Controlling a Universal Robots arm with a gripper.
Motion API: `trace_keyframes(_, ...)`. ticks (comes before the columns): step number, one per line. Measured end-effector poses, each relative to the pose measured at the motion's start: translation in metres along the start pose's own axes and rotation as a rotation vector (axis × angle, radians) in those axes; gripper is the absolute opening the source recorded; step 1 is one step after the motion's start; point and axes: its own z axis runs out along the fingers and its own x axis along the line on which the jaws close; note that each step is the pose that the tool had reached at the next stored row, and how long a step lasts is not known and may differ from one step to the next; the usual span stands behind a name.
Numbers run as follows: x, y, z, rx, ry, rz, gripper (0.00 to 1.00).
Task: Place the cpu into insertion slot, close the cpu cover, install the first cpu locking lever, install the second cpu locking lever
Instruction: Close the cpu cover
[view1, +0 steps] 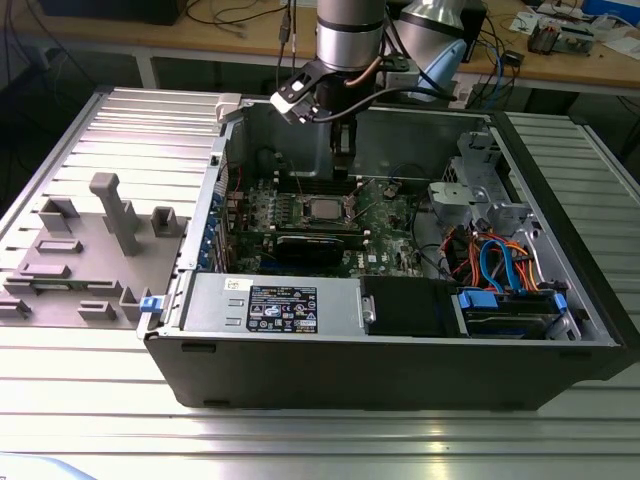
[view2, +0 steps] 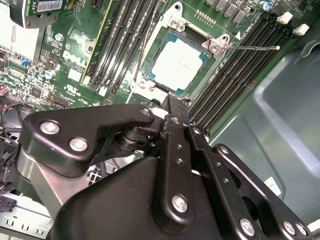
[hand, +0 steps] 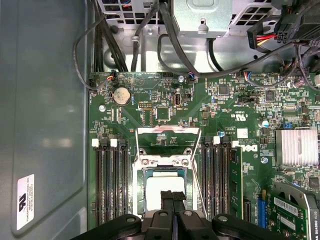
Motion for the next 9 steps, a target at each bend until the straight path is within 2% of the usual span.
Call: trace_keyframes(9, 0.0, 0.0017, 0.0001, 0.0, 0.0, 0.0, 0.11)
